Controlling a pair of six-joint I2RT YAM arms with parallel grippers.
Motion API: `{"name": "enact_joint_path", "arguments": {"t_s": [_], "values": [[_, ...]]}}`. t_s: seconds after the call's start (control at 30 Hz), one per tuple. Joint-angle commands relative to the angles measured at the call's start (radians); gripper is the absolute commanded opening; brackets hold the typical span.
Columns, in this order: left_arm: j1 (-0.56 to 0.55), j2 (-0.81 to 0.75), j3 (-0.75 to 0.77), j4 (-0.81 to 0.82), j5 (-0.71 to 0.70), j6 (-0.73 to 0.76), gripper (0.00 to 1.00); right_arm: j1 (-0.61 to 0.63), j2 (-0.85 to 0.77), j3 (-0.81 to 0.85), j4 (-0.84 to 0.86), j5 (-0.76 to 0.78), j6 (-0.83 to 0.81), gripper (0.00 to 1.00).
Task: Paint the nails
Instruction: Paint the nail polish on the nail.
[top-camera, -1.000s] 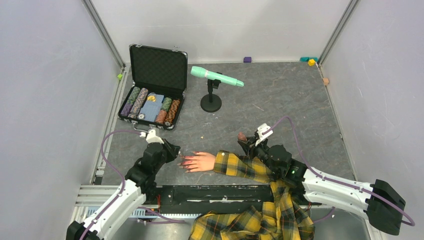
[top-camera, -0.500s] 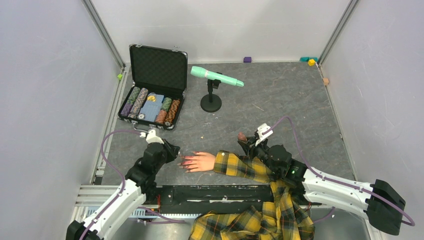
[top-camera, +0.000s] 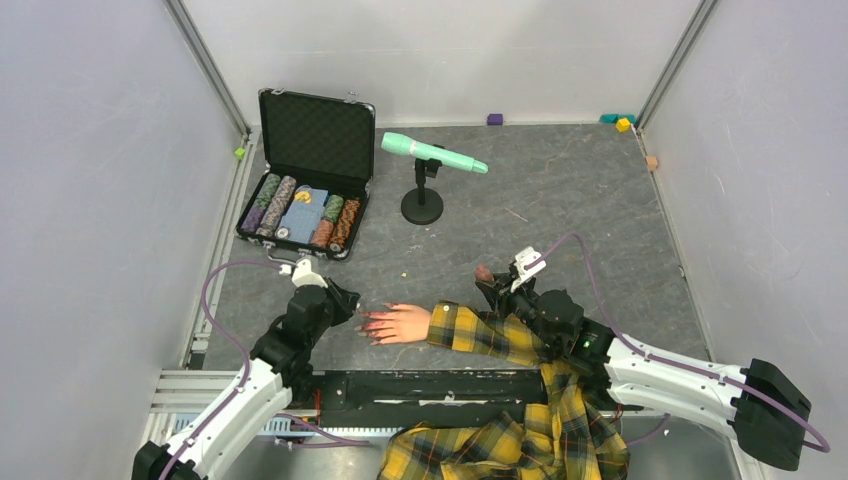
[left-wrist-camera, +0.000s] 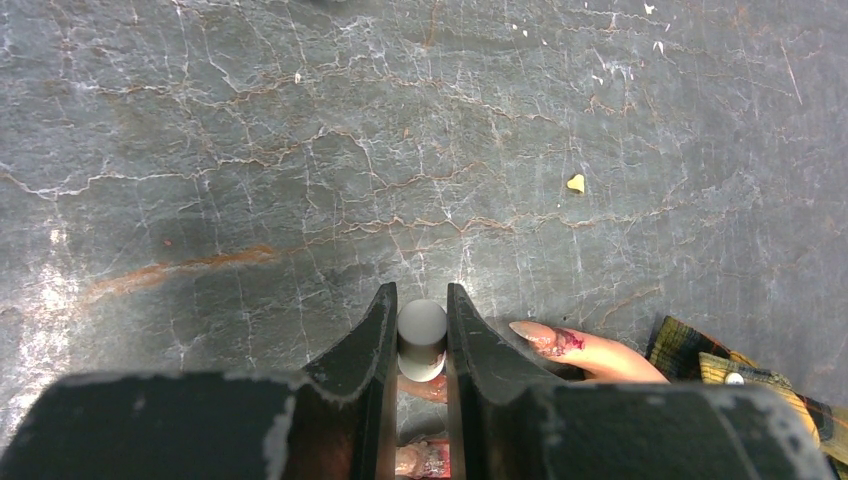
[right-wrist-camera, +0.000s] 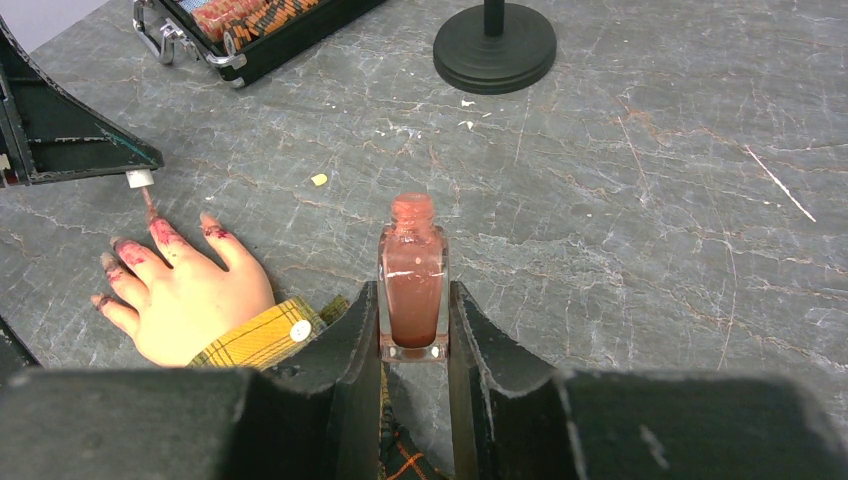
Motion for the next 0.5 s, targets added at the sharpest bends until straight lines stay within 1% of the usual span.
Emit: {"name": "enact_joint_path", "arguments": {"t_s": [0.0, 0.47], "values": [[-0.003, 0.0, 0.022, 0.008, -0.03, -0.003, 0.02, 0.002, -0.014, -0.003, 0.047, 0.022, 0.002, 0.0], [-0.002, 0.0, 0.027, -0.005, -0.042, -0.01, 0.02, 0.001, -0.015, -0.004, 0.048, 0.026, -0.002, 0.0]]}}
